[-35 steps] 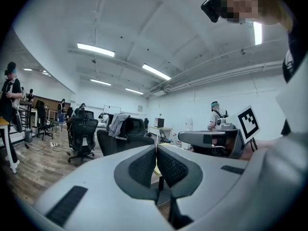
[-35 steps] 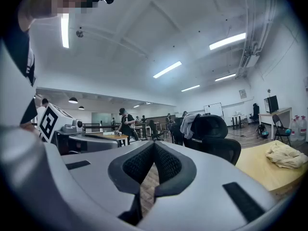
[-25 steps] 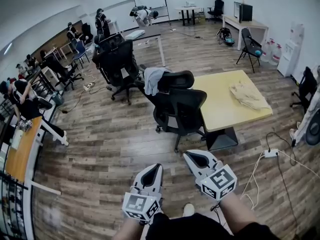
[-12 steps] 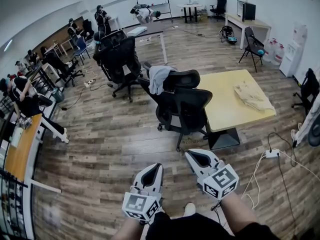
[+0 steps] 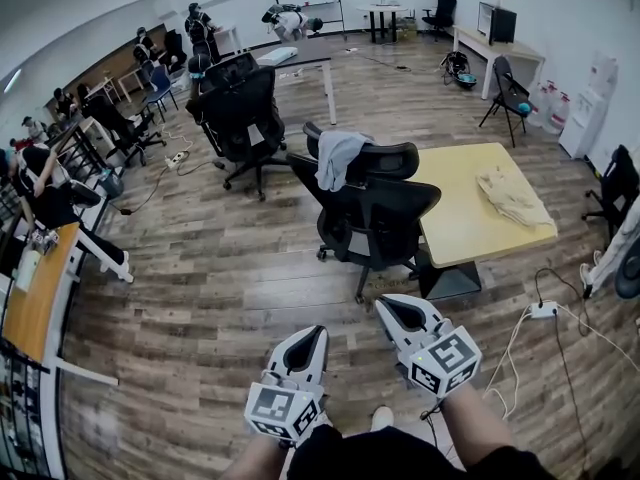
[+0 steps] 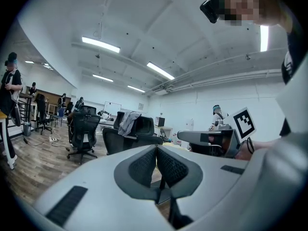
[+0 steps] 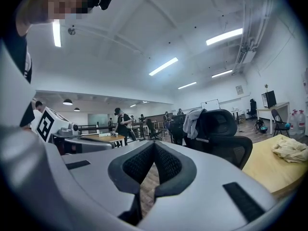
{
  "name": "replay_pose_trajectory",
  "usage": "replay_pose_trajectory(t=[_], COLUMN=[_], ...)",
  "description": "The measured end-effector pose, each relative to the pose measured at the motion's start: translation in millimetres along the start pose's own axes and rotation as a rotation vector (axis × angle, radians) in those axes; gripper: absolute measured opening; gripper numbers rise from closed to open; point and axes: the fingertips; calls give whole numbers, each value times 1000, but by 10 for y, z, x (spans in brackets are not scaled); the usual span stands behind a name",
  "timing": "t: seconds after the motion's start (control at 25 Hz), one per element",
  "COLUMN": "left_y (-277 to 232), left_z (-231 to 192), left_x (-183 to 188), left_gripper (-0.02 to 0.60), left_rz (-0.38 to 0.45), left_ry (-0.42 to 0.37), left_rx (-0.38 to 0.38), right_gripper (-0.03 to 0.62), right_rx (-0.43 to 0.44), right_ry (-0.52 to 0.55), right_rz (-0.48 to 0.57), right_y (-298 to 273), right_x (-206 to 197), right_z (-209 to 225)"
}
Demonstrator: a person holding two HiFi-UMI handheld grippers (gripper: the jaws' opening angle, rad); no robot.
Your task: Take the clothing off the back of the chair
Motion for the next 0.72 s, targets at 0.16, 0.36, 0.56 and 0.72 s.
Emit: replay_pose_trajectory(t=[0.16, 0.36, 0.56, 0.72], left_y=[12, 21, 2, -32], left_z=[-263, -596, -931, -1221], left_x=[34, 102, 203, 225], left_gripper=[18, 18, 18, 18], left_rz=[1, 8, 29, 39], left_ry=[-1, 2, 8, 13], left_rx=[-17, -43, -80, -110], right_gripper=[12, 12, 12, 12], right_rx=[-17, -44, -86, -120], right_ry=[0, 5, 19, 30], right_rz=[4, 11, 10, 10], right_y=[-248, -546, -823, -1065], right_x=[47, 135, 236, 292], right_z=[-65, -169, -252, -311])
Point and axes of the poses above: the fingertips, and each gripper's own axes: y backward along the fingers, z to its right, x out of its top, and after that the axes turned 2 degrees about -y, right-handed
